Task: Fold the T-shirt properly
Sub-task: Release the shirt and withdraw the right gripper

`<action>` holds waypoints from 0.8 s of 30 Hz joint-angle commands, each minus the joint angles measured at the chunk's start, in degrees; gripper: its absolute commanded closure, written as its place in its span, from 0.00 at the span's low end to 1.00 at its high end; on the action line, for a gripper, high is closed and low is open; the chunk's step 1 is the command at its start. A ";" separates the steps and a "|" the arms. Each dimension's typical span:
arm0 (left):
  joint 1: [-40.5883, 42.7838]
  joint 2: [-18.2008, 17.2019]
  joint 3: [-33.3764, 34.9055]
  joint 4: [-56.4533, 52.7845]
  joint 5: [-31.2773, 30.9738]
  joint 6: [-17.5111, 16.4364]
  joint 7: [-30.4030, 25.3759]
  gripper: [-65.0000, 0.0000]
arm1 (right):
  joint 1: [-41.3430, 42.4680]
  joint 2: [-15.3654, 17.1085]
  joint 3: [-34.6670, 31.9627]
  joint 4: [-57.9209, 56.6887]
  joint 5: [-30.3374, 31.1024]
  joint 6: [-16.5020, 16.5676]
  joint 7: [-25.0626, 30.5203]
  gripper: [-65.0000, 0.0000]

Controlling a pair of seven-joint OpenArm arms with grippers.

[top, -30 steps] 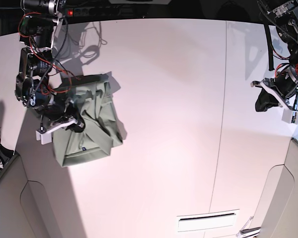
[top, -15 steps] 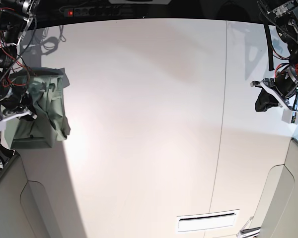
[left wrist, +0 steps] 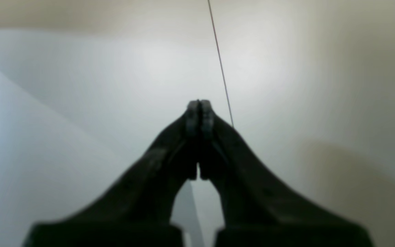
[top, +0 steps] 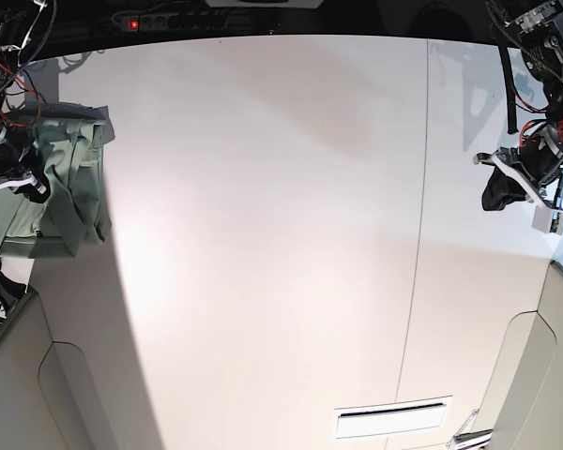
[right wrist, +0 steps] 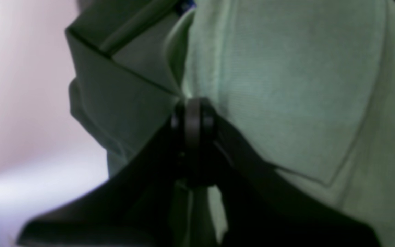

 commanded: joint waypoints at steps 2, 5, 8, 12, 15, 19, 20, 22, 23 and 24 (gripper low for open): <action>-0.46 -0.81 -0.26 1.03 -0.76 -0.42 -0.83 1.00 | -3.28 -0.48 -0.42 1.01 -11.54 -5.25 -12.09 1.00; -0.46 -0.81 -0.26 1.03 -0.76 -0.42 -0.83 1.00 | -3.10 -0.48 -0.42 7.98 -11.87 -5.27 -12.04 1.00; -0.46 -0.81 -0.26 1.03 -0.76 -0.42 -0.85 1.00 | -2.29 -0.48 -0.44 15.98 -13.00 -5.31 -12.04 1.00; -0.46 -0.81 -0.26 1.03 -0.76 -0.42 -0.85 1.00 | -0.28 -0.48 -0.42 24.74 -14.29 -5.53 -12.04 1.00; -0.48 -0.81 -0.26 1.03 -0.79 -0.42 -0.90 1.00 | 1.62 -0.48 -0.42 30.29 -14.32 -5.51 -12.09 1.00; -0.48 -0.83 -0.28 1.03 -0.74 -0.44 -1.07 1.00 | 2.25 -0.48 -0.42 39.12 -14.97 -5.51 -12.04 1.00; -0.48 -0.83 -0.28 1.03 -0.70 -0.44 -1.05 1.00 | 2.19 -0.48 -0.42 41.46 -15.21 -5.51 -12.13 1.00; -0.44 -0.83 -0.28 1.03 -0.72 -0.44 -0.87 1.00 | 1.46 -0.50 -0.42 45.94 -15.41 -5.49 -12.15 1.00; -0.46 -0.83 -0.28 1.03 -0.74 -0.44 -0.44 1.00 | 1.05 -0.50 -0.42 47.93 -15.45 -5.46 -12.57 1.00; -0.46 -0.83 -0.28 1.03 -0.81 -0.42 0.35 1.00 | 0.46 -0.50 -0.42 49.72 -15.43 -5.40 -12.96 1.00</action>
